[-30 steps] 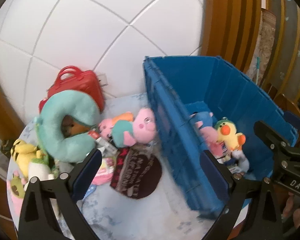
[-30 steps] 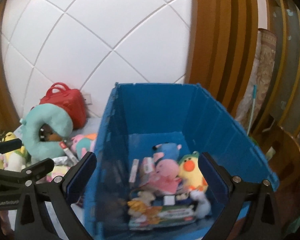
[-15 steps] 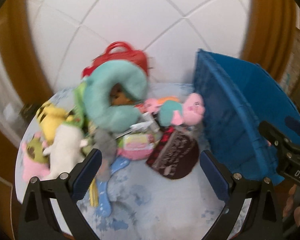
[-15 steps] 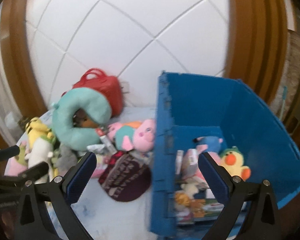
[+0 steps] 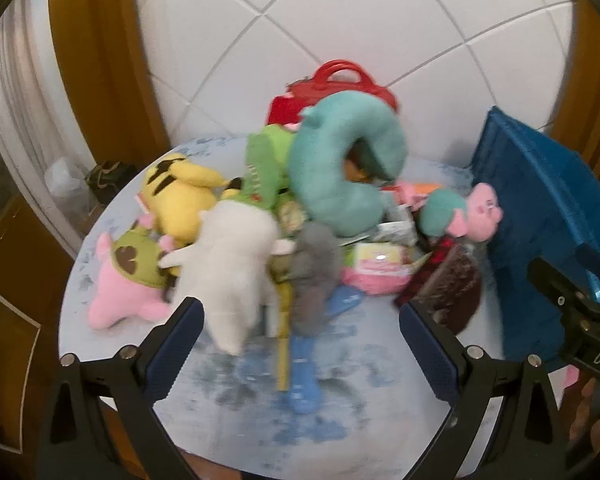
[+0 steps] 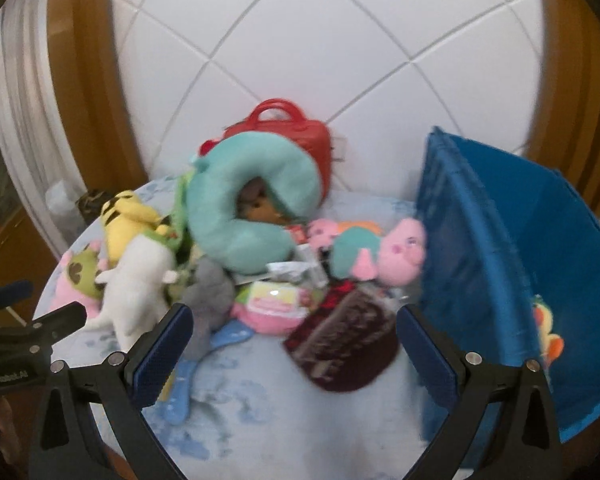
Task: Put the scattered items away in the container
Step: 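Move both tools back from the crate toward the plush pile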
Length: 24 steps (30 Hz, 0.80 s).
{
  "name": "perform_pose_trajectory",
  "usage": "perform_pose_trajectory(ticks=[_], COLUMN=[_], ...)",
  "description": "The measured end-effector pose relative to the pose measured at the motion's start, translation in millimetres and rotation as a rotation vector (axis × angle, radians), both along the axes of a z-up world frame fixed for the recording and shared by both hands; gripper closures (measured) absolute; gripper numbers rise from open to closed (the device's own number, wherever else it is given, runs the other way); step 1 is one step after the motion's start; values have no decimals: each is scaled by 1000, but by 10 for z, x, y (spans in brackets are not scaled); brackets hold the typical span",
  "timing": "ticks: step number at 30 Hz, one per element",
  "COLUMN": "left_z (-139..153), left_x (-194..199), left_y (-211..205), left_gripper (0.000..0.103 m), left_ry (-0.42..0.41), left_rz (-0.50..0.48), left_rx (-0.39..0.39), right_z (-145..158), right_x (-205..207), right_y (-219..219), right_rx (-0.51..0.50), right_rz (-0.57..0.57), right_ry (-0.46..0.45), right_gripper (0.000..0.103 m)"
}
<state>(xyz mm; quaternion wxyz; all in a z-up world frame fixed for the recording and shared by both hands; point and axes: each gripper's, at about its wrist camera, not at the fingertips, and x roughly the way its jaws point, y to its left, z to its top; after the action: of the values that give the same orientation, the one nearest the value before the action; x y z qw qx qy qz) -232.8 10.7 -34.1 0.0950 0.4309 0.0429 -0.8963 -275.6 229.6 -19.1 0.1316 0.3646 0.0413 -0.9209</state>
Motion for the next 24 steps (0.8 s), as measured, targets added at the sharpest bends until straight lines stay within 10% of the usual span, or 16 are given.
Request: perform_pose_trajectory(ticks=[12,24], left_z=[-374,-1063], left_x=[164,204], left_y=[-1630,-2986], left_gripper=[3,3], left_ry=[-53,-143], left_rz=[-12,248], left_rx=[-50,12], right_z=[-446,-936], right_x=[161,-228], right_y=[-1546,-3097], right_rx=[-59,-27], right_rz=[-33,226], right_ry=[-95,-180], right_gripper=[0,0])
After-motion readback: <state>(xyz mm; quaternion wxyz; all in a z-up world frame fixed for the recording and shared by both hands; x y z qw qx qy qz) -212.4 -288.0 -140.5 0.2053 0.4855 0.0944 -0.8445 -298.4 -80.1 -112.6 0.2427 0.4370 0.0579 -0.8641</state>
